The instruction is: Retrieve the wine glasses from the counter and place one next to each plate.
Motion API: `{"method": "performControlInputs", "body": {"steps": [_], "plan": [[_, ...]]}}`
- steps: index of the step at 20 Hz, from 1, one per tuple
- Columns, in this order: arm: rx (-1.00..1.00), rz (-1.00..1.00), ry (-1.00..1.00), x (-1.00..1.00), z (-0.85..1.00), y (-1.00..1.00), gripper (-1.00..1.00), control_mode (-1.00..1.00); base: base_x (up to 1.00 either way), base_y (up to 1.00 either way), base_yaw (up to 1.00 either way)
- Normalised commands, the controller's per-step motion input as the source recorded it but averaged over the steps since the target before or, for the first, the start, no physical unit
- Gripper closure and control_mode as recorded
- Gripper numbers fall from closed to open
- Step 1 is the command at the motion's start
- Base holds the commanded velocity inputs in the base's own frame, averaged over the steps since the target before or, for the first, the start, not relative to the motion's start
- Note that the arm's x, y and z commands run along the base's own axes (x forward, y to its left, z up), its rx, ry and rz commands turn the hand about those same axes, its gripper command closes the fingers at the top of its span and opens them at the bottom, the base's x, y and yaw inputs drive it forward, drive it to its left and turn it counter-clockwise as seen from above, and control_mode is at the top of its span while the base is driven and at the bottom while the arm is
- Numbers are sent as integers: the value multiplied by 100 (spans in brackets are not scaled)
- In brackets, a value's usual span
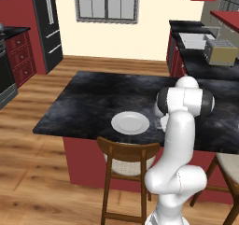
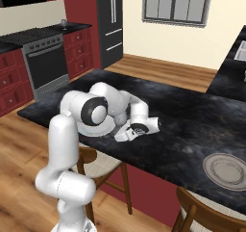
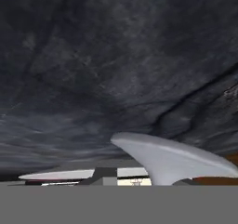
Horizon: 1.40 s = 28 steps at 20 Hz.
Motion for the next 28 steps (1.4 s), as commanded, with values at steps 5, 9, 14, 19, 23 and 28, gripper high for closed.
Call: {"method": "performControlInputs", "body": {"steps": [5, 9, 14, 19, 23, 28], "plan": [[2, 11, -5, 23, -34, 0, 100, -100, 0, 0, 0], [0, 11, -5, 1, -61, 0, -100, -100, 0, 0, 0], [0, 7, -3, 3, -23, 0, -100, -100, 0, 0, 0], [0, 1, 0, 3, -13, -12, -100, -100, 0, 0, 0], [0, 0, 0, 0, -21, -38, -100, -100, 0, 0, 0], [0, -1, -1, 0, -26, -33, -100, -100, 0, 0, 0]]}}
